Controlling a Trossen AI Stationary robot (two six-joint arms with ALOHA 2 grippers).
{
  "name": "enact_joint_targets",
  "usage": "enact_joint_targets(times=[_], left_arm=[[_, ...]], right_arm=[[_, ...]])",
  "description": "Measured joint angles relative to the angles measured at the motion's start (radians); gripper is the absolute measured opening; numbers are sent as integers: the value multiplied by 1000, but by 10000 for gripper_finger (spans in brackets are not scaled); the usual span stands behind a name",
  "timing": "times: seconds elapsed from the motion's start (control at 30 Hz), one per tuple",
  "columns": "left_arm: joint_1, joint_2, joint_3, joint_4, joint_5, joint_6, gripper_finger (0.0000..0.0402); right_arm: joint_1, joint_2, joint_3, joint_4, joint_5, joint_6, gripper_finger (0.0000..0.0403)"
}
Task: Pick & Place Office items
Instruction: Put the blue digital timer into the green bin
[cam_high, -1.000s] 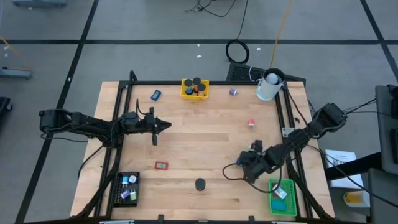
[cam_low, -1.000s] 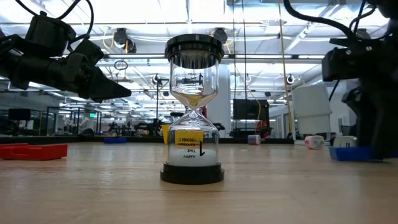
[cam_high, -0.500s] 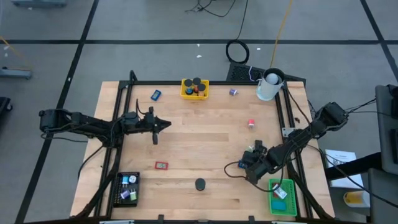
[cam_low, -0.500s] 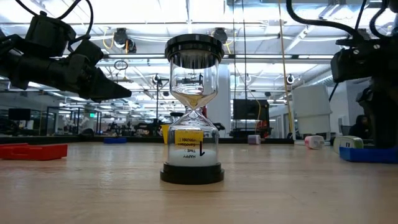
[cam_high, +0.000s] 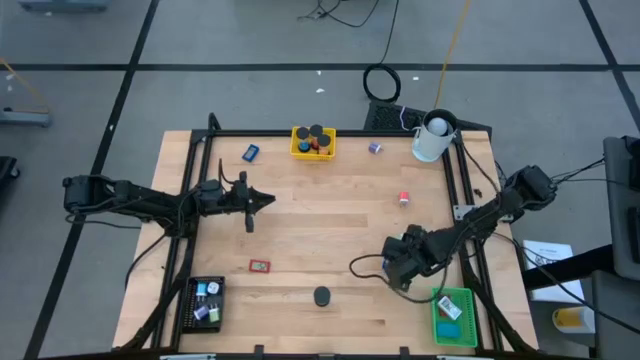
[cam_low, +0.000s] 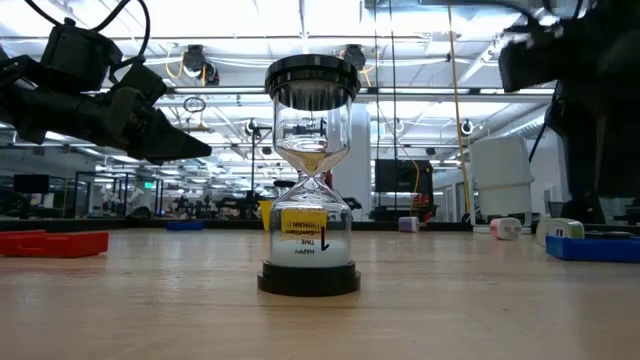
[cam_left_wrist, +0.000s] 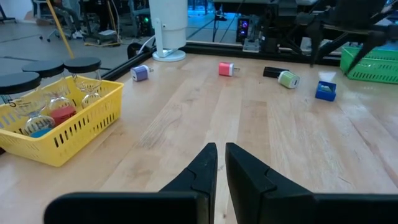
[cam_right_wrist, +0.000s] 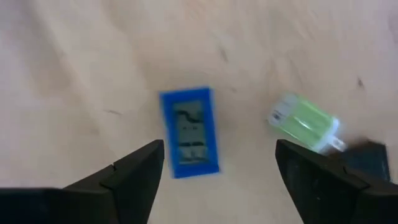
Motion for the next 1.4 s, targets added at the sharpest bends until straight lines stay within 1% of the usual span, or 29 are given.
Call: enact_joint_targets(times=[0.1,0.23,0.43,0.53,0.63,0.77,0.9,1.03,1.13,1.2,1.3,1.4], left_arm=[[0,0,0,0,0,0,42],[0,0,0,0,0,0,42],[0,0,0,-8,0,0,42],[0,0,0,-8,0,-1,42],[0,0,0,-10,0,-3,42],[0,0,0,-13,0,-3,42],[0,0,0,-13,0,-3,42],[0,0,0,-13,0,-3,42],[0,0,0,-13,0,-3,42],[0,0,0,-12,0,-3,42],[0,0,0,-12,0,-3,42],[0,0,0,-12,0,-3,42]], right_arm=[[-26,64,57,-61,-35,20,308],[-51,163,153,-141,-50,-45,318],[-70,241,168,-163,-53,-117,321],[-67,247,168,-157,-53,-140,316],[-68,246,160,-113,-53,-154,313],[-68,220,102,-32,-56,-163,309],[-68,199,36,11,-82,-138,308],[-68,196,15,32,-103,-137,304],[-67,196,12,46,-106,-141,287],[-68,197,12,47,-108,-144,269],[-67,198,11,51,-121,-144,232],[-68,198,11,56,-138,-145,185]])
